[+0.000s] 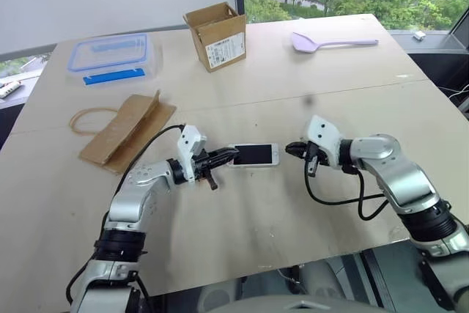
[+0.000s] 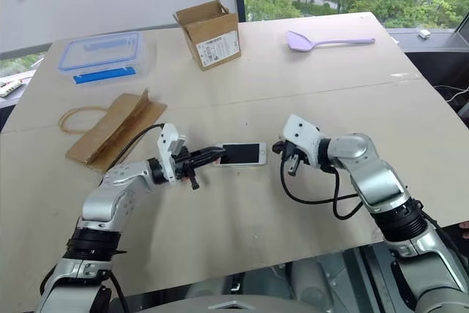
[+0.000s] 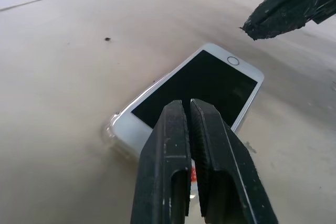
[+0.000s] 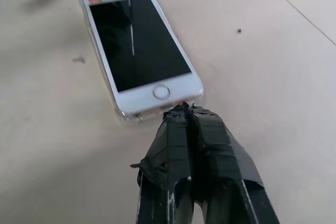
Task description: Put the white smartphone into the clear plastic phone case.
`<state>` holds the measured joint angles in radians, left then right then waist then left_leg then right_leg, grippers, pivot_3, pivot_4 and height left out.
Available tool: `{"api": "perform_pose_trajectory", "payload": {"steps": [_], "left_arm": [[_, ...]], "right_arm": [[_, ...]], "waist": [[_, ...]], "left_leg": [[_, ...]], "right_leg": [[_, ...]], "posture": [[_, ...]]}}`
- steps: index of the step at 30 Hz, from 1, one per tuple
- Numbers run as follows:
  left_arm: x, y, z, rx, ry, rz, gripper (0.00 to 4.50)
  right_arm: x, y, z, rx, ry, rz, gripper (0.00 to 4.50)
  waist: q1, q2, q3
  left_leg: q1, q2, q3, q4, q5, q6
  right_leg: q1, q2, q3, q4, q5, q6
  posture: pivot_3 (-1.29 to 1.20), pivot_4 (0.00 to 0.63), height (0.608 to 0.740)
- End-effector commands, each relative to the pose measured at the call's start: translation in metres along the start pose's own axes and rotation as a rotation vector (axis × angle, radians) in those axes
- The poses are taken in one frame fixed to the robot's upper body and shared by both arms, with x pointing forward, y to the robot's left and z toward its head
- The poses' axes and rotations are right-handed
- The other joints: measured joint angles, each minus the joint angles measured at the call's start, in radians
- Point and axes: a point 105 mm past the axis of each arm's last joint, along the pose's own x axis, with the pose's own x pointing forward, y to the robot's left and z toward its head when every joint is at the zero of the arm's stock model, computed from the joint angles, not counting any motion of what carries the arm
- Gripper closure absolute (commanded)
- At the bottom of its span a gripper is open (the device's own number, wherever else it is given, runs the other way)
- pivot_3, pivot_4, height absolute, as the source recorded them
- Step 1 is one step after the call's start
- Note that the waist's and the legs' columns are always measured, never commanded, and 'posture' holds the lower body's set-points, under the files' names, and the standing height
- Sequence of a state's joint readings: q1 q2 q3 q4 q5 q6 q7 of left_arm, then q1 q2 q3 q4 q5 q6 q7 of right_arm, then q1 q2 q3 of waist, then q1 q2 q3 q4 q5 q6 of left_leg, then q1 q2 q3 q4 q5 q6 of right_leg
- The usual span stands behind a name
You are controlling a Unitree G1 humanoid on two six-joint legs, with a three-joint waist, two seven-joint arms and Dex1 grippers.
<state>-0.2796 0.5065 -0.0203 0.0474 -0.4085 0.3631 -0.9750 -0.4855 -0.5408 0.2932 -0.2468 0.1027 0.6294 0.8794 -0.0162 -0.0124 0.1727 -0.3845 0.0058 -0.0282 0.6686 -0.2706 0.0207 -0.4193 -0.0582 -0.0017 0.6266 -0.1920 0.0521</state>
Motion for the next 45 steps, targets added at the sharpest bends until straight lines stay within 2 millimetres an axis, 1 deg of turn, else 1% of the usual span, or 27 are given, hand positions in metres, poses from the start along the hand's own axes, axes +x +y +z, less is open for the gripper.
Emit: {"api": "perform_pose_trajectory", "payload": {"steps": [1, 3, 7, 14, 17, 21, 24, 31, 36, 45], "left_arm": [[0.009, -0.007, 0.008, 0.063, 0.02, -0.029, 4.3], [0.012, -0.008, 0.003, 0.074, 0.054, -0.026, 4.3], [0.012, -0.004, -0.004, 0.07, 0.104, 0.018, 4.3], [0.014, -0.003, -0.005, 0.071, 0.111, 0.031, 4.3], [0.014, -0.004, -0.002, 0.072, 0.107, 0.035, 4.3], [0.013, -0.007, -0.001, 0.071, 0.104, 0.039, 4.3], [0.013, -0.008, 0.0, 0.068, 0.102, 0.044, 4.3], [0.013, -0.011, 0.001, 0.063, 0.101, 0.051, 4.3], [0.012, -0.012, 0.001, 0.059, 0.102, 0.057, 4.3], [0.011, -0.011, 0.002, 0.055, 0.111, 0.062, 4.3]], "right_arm": [[-0.002, 0.001, 0.015, -0.032, -0.052, -0.012, 4.5], [0.001, 0.004, 0.017, -0.034, -0.057, 0.003, 4.5], [0.012, 0.011, 0.018, -0.033, -0.052, 0.039, 4.5], [0.028, 0.018, 0.0, -0.043, 0.04, 0.102, 4.5], [0.032, 0.017, -0.014, -0.05, 0.118, 0.117, 4.5], [0.035, 0.02, -0.032, -0.042, 0.205, 0.156, 4.5], [0.038, 0.023, -0.04, -0.014, 0.246, 0.176, 4.5], [0.043, 0.032, -0.062, 0.037, 0.316, 0.216, 4.5], [0.046, 0.037, -0.076, 0.055, 0.357, 0.237, 4.5], [0.048, 0.039, -0.082, 0.058, 0.379, 0.246, 4.5]], "waist": [[0.001, 0.0, 0.0], [0.002, 0.0, 0.0], [0.002, 0.0, 0.0], [0.002, 0.0, 0.0], [0.002, 0.0, 0.0], [0.002, 0.0, -0.001], [0.002, -0.001, -0.002], [0.002, -0.001, -0.009], [0.001, -0.003, -0.019], [0.001, -0.003, -0.028]], "left_leg": [[0.0, 0.0, 0.0, 0.0, 0.0, 0.0], [0.0, 0.0, 0.0, 0.0, 0.0, 0.0], [0.0, 0.0, 0.001, 0.0, 0.0, 0.0], [0.001, 0.0, 0.001, 0.0, 0.0, 0.0], [0.001, 0.0, 0.001, 0.0, 0.0, 0.0], [0.003, 0.0, 0.0, 0.0, 0.0, 0.0], [0.003, 0.0, 0.0, 0.0, 0.0, 0.0], [0.006, 0.0, -0.001, 0.0, 0.0, 0.0], [0.007, 0.0, -0.002, 0.0, 0.0, 0.0], [0.012, 0.0, -0.002, 0.0, 0.0, 0.0]], "right_leg": [[0.0, 0.0, 0.0, 0.0, 0.0, 0.0], [0.0, 0.0, 0.0, 0.0, 0.0, 0.0], [0.0, 0.0, 0.0, 0.0, 0.0, 0.0], [0.0, 0.0, 0.0, 0.0, 0.0, 0.0], [0.001, 0.0, 0.0, 0.0, 0.0, 0.0], [0.003, 0.0, 0.0, 0.0, 0.0, 0.0], [0.004, 0.0, 0.0, 0.0, 0.0, 0.0], [0.006, 0.0, 0.0, 0.0, -0.002, -0.003], [0.007, 0.0, 0.0, 0.0, -0.003, -0.002], [0.011, 0.0, 0.0, 0.0, -0.005, 0.0]], "posture": [[0.0, 0.15, 0.74], [0.0, 0.15, 0.74], [0.0, 0.15, 0.74], [0.0, 0.15, 0.74], [0.0, 0.15, 0.74], [0.0, 0.15, 0.74], [0.0, 0.15, 0.74], [0.0, 0.15, 0.74], [0.0, 0.15, 0.74], [0.0, 0.15, 0.74]]}}
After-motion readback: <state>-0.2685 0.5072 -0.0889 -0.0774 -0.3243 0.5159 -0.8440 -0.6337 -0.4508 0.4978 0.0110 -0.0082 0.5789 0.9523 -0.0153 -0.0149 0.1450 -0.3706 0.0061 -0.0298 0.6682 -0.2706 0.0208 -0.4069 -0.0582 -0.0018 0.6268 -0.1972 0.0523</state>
